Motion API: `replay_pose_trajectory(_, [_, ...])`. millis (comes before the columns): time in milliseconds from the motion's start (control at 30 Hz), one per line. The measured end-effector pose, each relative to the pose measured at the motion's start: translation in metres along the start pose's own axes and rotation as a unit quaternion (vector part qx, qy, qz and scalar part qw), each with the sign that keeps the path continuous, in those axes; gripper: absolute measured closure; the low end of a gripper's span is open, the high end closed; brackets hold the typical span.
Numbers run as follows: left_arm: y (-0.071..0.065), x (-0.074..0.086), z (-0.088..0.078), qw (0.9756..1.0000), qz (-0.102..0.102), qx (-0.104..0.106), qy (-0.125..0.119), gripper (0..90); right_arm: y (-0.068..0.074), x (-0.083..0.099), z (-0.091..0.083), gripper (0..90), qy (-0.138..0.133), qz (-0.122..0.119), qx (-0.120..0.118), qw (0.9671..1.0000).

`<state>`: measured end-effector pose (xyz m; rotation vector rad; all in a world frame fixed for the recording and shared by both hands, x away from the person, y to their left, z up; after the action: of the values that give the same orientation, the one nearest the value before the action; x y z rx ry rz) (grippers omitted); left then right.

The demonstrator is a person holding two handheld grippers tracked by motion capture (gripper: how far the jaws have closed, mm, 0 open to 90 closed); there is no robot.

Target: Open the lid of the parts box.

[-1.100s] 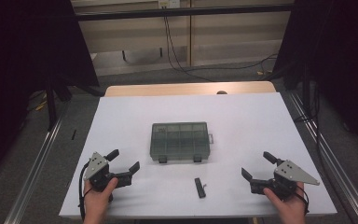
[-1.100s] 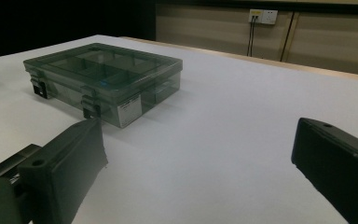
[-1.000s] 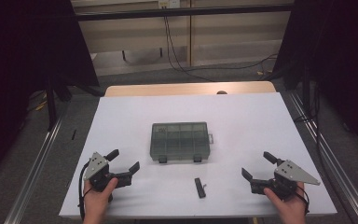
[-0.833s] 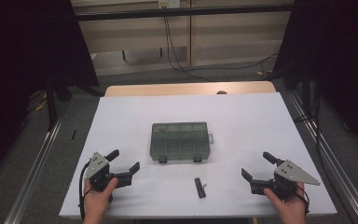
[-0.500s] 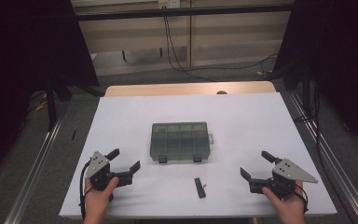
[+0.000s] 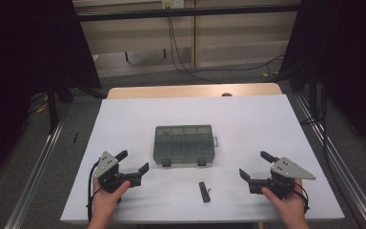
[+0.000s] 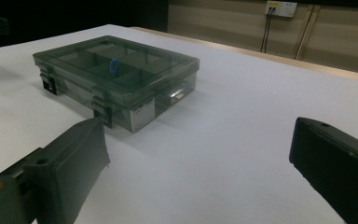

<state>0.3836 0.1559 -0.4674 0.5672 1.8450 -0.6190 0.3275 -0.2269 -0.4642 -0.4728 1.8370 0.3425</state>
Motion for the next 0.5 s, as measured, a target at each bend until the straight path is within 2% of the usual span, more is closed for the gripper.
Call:
replay_pose_trajectory(133, [0.002,0.002,0.002,1.0,0.001,-0.002,0.007,2.6,0.001,-0.002,0.002,3.8,0.005,-0.006,-0.005,1.0])
replay_pose_trajectory(233, [0.004,0.001,0.004,1.0,-0.007,-0.005,0.006,3.0,0.003,-0.001,0.006,3.9,0.01,-0.005,-0.01,0.9999])
replay_pose_trajectory(400, [0.005,0.004,0.006,0.9998,0.001,-0.003,0.018,5.1,0.008,-0.003,0.017,4.5,0.016,-0.004,-0.014,0.9998])
replay_pose_trajectory(500, [0.004,0.006,0.008,0.9997,0.003,0.007,0.025,7.4,0.011,-0.007,0.024,7.0,0.013,-0.002,-0.021,0.9997])
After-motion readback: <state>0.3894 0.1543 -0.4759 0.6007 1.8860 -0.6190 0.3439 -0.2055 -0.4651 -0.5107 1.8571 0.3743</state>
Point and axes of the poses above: each handheld gripper's, and its own axes: z roughly forward along the jaws, x roughly out of its underside, y roughly to its left, the point moved 8 cm from there along z, roughly forward along the jaws, and after that the axes turned 2 degrees about x, right-handed, at the moved point
